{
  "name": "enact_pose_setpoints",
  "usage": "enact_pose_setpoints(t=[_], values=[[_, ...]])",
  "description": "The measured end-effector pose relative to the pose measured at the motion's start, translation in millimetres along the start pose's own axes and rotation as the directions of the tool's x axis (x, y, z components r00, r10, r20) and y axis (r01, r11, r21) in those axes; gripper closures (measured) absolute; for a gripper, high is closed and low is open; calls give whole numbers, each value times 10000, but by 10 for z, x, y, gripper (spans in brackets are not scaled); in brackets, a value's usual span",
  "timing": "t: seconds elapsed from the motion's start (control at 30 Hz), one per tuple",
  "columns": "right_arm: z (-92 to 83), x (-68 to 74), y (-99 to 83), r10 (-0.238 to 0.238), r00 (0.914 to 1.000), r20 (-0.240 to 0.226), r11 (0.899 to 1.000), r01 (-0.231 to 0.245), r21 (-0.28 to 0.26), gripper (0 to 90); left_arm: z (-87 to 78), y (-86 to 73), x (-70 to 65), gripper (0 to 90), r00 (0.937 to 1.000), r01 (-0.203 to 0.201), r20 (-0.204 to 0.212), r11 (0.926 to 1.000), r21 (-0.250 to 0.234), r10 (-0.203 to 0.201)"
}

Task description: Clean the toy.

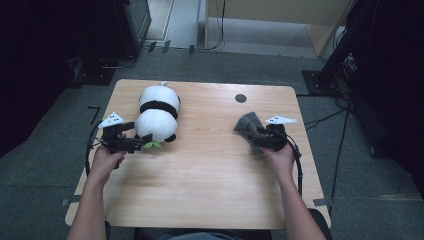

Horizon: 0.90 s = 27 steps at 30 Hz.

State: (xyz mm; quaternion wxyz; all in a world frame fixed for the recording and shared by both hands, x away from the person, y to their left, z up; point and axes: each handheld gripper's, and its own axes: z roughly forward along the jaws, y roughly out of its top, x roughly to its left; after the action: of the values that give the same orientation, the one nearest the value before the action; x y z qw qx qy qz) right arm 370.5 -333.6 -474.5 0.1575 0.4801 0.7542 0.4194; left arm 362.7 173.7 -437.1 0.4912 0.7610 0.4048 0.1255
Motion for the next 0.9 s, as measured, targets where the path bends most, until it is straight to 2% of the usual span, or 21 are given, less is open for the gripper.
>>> enact_pose_setpoints(t=[0.33,0.47,0.63,0.73,0.8,0.9], values=[[-116,192,43,-547,9985,-91,9985,546,-82,406,-16,99,-209,8,9976,-202,657,9998,-41,204],[-168,247,67,-776,9970,-53,9966,774,-263,401,38,122,-318,8,9946,-498,914,9987,129,485],[-213,326,77,-900,9956,-262,9952,889,-416,400,125,144,-453,8,9890,-540,1391,9983,206,507],[-261,387,88,-1070,9936,-354,9927,1047,-604,401,166,154,-520,8,9814,-460,1876,9987,225,409],[-289,428,91,-1125,9926,-467,9917,1091,-682,401,199,155,-569,8,9804,-637,1884,9975,291,571],[-303,482,84,-1207,9905,-660,9910,1163,-659,401,248,148,-632,8,9780,-639,2009,9973,352,555]])
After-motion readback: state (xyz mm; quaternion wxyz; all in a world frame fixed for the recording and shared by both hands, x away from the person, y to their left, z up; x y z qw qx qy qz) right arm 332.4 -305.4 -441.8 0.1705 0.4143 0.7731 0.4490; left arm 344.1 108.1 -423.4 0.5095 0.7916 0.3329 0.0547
